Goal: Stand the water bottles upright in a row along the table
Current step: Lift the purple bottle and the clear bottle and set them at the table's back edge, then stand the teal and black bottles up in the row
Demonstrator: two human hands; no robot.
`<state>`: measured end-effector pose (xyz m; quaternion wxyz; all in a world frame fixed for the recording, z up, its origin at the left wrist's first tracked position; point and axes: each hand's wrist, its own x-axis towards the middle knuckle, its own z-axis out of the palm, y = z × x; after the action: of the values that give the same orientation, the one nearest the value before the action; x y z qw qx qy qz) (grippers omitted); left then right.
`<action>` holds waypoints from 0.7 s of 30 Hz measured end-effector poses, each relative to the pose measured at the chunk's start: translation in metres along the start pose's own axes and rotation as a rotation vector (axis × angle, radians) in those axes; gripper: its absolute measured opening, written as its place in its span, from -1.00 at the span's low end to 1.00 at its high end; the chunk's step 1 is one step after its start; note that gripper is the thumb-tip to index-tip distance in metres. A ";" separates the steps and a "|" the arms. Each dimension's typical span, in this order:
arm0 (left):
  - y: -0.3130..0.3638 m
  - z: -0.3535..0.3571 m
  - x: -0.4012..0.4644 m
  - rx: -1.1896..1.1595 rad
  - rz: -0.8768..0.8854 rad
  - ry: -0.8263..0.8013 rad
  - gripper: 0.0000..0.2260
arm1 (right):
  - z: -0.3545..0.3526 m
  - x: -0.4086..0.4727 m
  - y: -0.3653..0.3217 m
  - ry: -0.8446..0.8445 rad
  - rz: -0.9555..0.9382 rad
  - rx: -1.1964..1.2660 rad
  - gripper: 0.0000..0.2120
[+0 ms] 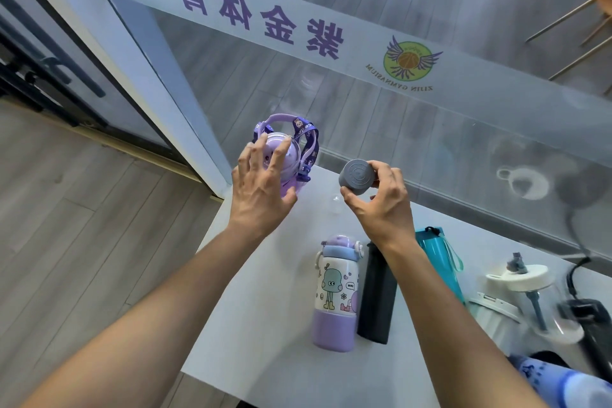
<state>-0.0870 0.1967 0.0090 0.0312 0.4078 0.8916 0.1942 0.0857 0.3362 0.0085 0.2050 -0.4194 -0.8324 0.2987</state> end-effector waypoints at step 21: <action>0.031 0.028 -0.128 -0.063 0.092 -0.320 -0.45 | -0.042 -0.058 0.016 0.056 0.166 -0.101 -0.42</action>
<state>0.0260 0.1291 -0.0184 0.1768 0.4726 0.8492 0.1557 0.1525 0.3096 0.0240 0.1812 -0.5049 -0.8027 0.2607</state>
